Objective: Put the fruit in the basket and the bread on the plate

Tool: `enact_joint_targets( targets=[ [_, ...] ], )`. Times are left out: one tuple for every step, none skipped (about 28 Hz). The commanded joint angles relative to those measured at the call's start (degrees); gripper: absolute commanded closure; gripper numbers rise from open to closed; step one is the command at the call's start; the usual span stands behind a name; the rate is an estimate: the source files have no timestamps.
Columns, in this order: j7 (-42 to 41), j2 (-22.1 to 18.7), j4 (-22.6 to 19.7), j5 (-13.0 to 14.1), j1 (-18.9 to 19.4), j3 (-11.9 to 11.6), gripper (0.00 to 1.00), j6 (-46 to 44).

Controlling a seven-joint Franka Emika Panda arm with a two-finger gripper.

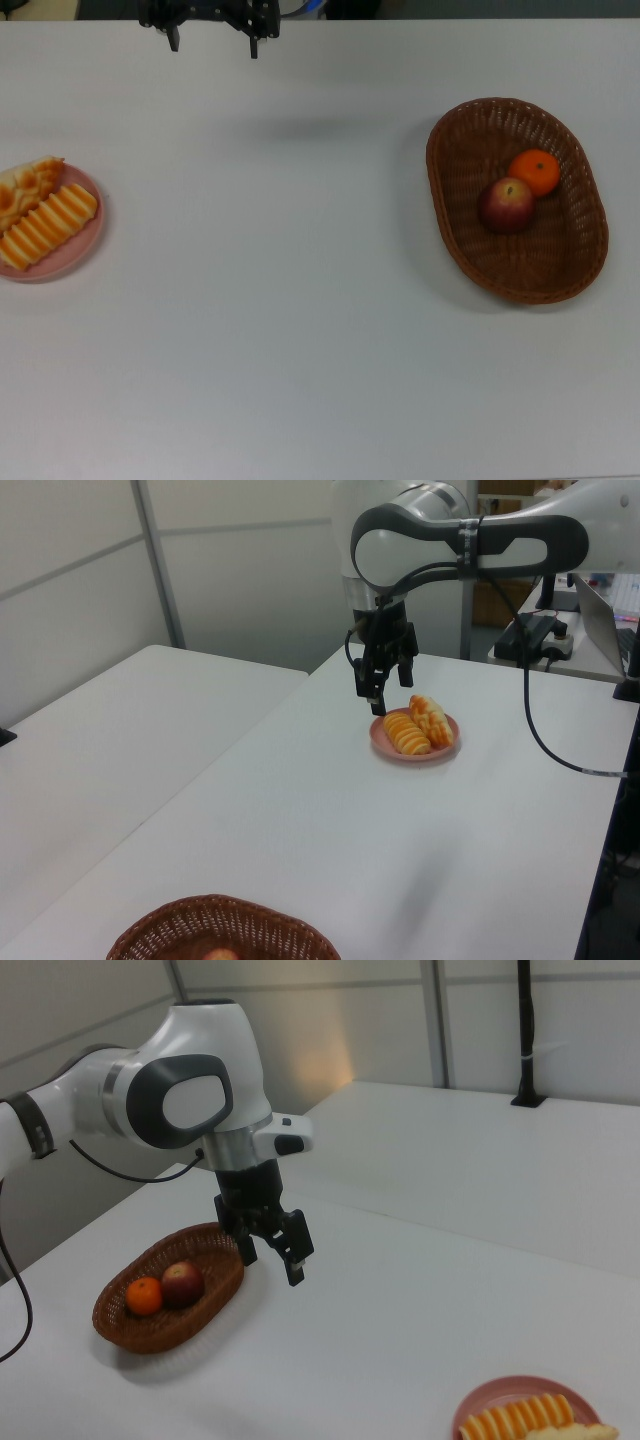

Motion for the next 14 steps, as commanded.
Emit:
enact_joint_targets(
  targets=[
    [-1.4,-0.9,-0.5,0.0,-0.4,-0.4,0.0,-0.1],
    [-1.5,-0.9,-0.4,0.0,-0.4,-0.4,0.0,-0.1],
    [-1.8,-0.9,-0.4,0.1,-0.5,-0.5,0.0,-0.1],
    [-1.8,-0.9,-0.4,0.0,-0.5,-0.5,0.0,-0.1],
    [-1.8,-0.8,-0.3,0.0,-0.5,-0.5,0.0,-0.1],
    [-1.9,-0.9,-0.4,0.0,-0.5,-0.5,0.0,-0.1],
    [-1.9,-0.9,-0.3,0.0,-0.5,-0.6,0.0,-0.1],
    [-2.3,-0.9,-0.3,0.2,-0.4,-1.1,0.0,-0.1],
    [-2.4,-0.9,-0.3,0.2,-0.3,-1.3,0.0,-0.1],
    [-2.6,-0.9,-0.3,0.2,-0.3,-1.4,0.0,-0.1],
    [-2.9,-0.9,-0.3,0.2,-0.3,-1.4,0.0,-0.1],
    [-2.9,-0.9,-0.3,0.2,-0.3,-1.5,0.0,-0.1],
    [-3.0,-0.9,-0.3,0.2,-0.3,-1.5,0.0,-0.1],
    [-3.0,-0.9,-0.3,0.2,-0.3,-1.5,0.0,-0.1]
  ],
)
